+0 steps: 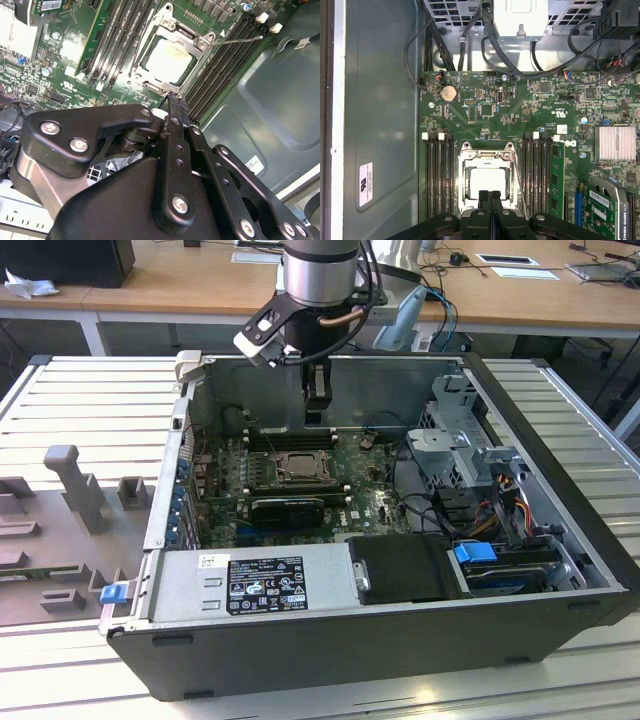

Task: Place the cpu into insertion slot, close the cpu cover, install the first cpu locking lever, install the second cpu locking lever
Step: 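Install the first cpu locking lever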

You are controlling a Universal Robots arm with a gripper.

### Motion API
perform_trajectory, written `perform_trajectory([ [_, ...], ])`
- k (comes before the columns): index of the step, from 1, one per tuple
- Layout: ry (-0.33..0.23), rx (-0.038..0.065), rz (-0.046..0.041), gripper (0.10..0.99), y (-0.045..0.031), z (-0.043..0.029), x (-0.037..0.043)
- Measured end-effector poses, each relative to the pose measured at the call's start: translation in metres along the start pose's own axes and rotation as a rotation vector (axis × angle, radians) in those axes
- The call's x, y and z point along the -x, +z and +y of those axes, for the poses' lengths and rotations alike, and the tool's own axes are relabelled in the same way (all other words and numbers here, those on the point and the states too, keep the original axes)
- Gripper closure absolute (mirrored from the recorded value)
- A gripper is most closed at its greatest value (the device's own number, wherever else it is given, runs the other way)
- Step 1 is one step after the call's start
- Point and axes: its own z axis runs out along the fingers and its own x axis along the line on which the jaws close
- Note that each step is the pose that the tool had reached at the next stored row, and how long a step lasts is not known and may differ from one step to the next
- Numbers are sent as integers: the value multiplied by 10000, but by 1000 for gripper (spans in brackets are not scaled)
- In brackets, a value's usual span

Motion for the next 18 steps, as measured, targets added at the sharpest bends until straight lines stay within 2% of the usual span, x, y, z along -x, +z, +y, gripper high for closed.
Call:
perform_trajectory([
  [18, -2, 1, 1, 980, -126, 3, -5],
])
